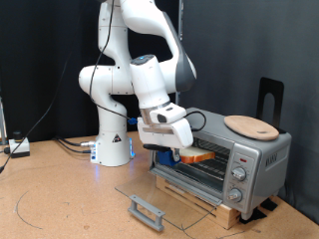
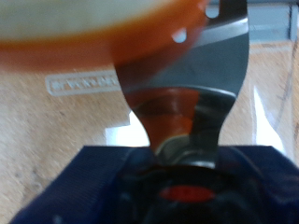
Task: Make a piece of toast with the oven
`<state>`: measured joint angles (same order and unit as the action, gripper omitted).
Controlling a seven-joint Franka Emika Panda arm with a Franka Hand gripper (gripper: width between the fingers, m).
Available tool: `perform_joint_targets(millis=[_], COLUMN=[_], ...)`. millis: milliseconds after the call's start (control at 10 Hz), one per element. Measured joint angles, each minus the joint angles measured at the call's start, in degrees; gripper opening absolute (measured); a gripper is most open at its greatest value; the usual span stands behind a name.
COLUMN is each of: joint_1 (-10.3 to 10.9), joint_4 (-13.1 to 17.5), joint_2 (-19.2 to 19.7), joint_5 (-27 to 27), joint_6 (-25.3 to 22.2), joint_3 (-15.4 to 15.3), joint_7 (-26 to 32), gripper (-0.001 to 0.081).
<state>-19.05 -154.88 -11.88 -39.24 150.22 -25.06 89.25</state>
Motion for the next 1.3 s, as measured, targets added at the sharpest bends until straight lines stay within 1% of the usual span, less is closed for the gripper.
perform_joint_targets(millis=[200, 300, 400, 600, 800, 1100, 1300], joint_1=[0.04, 0.15, 0.33, 0.79, 1.14, 1.20, 1.14], joint_4=[0.15, 0.06, -0.18, -1.00, -2.01, -2.80, -3.20], joint_2=[-2.12, -3.37, -4.54, -6.38, -7.32, -7.45, -7.10], joint_5=[-1.10, -1.73, -1.89, -1.95, -1.97, -1.97, -1.97], joint_6=[-5.42, -7.28, -8.79, -10.07, -10.07, -8.99, -5.69], joint_3=[0.41, 0.31, 0.09, -0.96, -2.65, -4.94, -5.41], joint_7=[0.26, 0.26, -0.11, -1.96, -5.10, -9.18, -9.60], gripper=[0.0395, 0.0395, 0.0395, 0.0395, 0.0395, 0.0395, 0.0395])
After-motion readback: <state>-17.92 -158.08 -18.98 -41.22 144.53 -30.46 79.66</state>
